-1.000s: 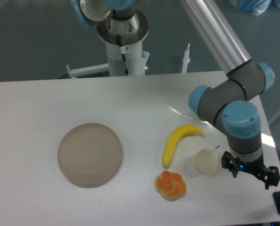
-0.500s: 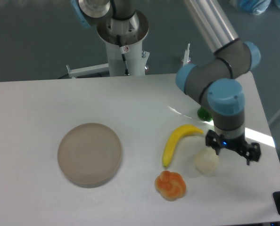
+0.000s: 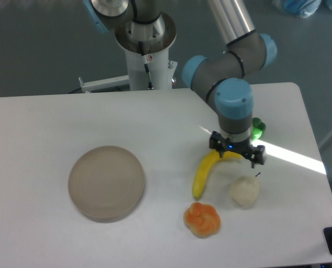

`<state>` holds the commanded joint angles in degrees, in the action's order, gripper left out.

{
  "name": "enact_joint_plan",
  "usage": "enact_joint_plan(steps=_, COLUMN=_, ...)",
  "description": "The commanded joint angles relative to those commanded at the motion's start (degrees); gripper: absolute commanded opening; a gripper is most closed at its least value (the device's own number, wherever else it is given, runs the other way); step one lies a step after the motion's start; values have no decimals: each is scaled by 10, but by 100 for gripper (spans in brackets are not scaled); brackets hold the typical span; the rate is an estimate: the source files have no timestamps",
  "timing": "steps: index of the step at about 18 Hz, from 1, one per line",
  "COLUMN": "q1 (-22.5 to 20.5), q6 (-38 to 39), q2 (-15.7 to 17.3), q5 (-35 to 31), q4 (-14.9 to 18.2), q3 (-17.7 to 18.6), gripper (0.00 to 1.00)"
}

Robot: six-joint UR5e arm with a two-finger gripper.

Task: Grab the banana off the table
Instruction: 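Move the open gripper over the yellow banana's stem end, then lower the gripper and close it on the banana's stem end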

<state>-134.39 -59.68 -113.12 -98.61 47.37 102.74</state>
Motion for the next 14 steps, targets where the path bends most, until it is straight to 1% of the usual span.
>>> enact_joint_plan(steps=5, q1=26, q6=10, q2=6, q5=0, q4=-2, q3=21, gripper=100)
enact_joint_plan(steps=14, q1=38, q6=22, q2=-12, q5=0, q4=-5, q3=20, gripper=100)
